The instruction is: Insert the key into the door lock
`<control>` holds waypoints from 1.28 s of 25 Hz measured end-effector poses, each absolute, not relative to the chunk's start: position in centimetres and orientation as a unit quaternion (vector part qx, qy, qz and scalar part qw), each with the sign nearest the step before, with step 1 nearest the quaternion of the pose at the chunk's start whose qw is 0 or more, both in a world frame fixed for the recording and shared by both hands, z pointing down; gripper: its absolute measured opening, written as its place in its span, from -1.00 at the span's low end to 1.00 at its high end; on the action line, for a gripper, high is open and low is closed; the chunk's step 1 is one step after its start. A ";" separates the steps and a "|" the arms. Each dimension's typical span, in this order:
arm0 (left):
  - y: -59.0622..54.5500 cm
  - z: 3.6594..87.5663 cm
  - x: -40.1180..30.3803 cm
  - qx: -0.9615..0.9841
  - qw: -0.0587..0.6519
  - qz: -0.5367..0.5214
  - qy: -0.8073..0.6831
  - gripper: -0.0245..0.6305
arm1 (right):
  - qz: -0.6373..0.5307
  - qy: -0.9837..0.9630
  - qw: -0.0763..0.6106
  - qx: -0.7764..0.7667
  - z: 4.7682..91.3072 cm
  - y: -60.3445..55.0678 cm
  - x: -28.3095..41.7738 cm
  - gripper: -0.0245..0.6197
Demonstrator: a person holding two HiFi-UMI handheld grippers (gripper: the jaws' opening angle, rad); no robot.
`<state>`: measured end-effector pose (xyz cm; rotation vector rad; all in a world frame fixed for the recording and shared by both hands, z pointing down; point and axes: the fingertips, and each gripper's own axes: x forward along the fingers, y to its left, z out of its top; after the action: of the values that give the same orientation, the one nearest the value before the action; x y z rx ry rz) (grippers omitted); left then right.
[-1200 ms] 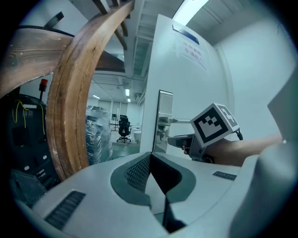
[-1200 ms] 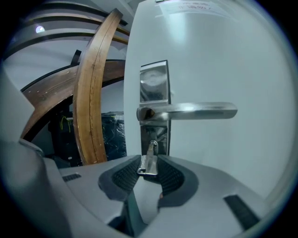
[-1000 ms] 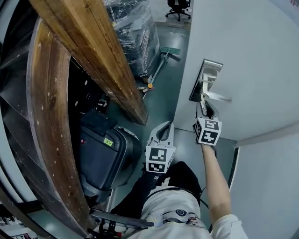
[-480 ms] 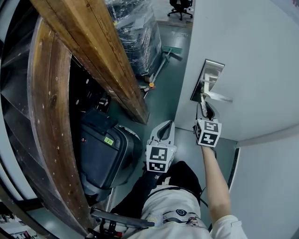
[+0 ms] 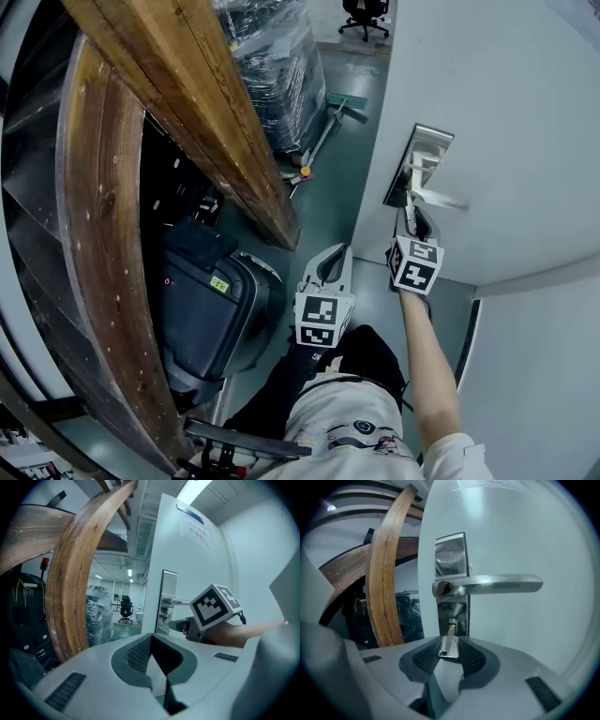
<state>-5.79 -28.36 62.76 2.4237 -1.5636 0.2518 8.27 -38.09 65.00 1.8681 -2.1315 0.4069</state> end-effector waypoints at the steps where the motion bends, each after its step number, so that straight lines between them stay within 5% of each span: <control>1: -28.4 62.7 -5.9 0.830 0.123 0.086 -0.537 -0.91 | 0.147 -0.727 0.136 0.656 64.9 -38.1 8.2 -0.56; 20: -28.8 62.8 -8.3 0.812 0.147 0.081 -0.559 -0.91 | 0.134 -0.714 0.116 0.678 64.6 -40.8 7.5 -0.55; 27: -28.2 56.6 -6.9 0.823 0.139 0.076 -0.545 -0.91 | 0.119 -0.772 0.099 0.616 59.1 -31.3 6.5 -0.51; 32: -26.6 49.6 -3.8 0.846 0.123 0.065 -0.515 -0.91 | 0.104 -0.777 0.153 0.602 52.5 -24.5 7.8 -0.55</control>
<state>-3.80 -26.61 49.57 2.4675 -1.5022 0.1899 7.81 -24.54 52.49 1.7264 -2.2288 0.2986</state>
